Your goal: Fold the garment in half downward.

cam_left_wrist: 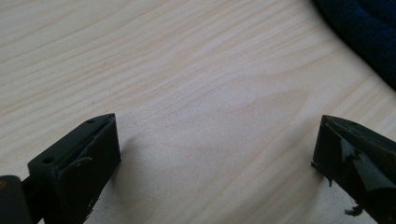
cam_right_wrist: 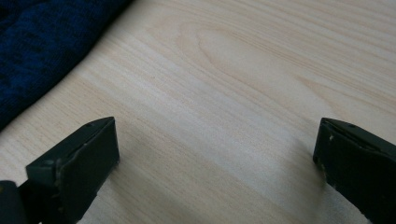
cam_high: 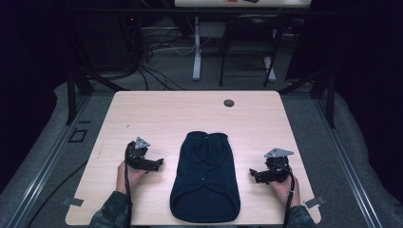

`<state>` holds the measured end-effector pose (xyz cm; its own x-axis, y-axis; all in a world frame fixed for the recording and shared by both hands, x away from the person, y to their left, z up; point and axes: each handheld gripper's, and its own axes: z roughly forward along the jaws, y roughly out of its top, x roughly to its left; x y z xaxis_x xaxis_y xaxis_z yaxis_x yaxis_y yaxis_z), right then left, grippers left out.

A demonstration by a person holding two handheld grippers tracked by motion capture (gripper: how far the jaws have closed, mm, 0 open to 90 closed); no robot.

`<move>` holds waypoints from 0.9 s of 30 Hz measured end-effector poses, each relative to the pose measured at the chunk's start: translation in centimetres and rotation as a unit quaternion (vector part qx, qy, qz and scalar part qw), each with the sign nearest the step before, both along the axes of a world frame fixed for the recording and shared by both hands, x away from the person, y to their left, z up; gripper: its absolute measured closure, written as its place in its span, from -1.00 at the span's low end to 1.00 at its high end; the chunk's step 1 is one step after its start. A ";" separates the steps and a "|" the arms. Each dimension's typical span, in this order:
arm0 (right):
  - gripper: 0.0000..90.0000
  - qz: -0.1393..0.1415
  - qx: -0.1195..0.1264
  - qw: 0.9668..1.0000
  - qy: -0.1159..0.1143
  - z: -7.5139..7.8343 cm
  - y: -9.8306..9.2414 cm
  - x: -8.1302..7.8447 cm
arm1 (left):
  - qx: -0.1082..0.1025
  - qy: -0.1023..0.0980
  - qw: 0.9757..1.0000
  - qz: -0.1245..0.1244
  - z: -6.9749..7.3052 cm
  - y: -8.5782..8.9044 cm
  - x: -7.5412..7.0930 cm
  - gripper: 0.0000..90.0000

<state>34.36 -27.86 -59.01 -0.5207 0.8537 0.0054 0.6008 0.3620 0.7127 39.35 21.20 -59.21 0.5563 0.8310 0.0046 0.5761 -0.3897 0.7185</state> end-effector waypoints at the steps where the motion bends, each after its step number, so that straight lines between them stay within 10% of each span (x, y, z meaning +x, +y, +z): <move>1: -1.00 0.000 0.000 1.000 0.000 0.0 0.0 0.0 | 0.000 0.000 1.000 0.000 0.0 0.0 0.0 -0.99; 27: -1.00 -0.009 -0.003 1.000 0.006 0.1 0.0 0.0 | 0.000 0.005 1.000 -0.010 0.1 -0.2 0.0 -1.00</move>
<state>34.34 -27.82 -58.88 -0.5053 0.8629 0.0065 0.6156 0.3552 0.7035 39.34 21.04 -59.15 0.5723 0.8201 -0.0014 0.5754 -0.4004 0.7132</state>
